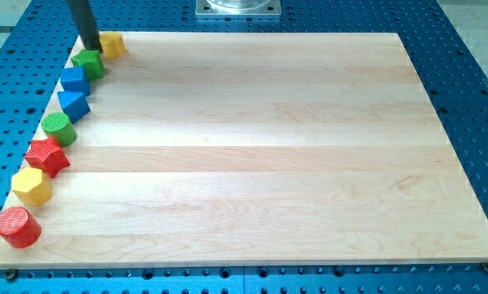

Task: Place your arm at the top left of the heart

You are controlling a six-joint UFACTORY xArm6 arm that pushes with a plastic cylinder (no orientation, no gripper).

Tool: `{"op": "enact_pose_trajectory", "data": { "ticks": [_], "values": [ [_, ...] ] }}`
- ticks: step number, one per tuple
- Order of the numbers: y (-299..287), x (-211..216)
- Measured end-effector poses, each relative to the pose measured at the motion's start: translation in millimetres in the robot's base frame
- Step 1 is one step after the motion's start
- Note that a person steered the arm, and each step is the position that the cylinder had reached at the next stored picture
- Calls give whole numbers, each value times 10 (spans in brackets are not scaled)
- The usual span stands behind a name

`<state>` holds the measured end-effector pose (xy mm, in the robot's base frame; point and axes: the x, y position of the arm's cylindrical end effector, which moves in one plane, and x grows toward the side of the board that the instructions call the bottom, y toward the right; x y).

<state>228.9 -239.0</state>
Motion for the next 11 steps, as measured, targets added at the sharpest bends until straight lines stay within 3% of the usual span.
{"op": "enact_pose_trajectory", "data": {
  "ticks": [11],
  "values": [
    [-19,-129]
  ]
}}
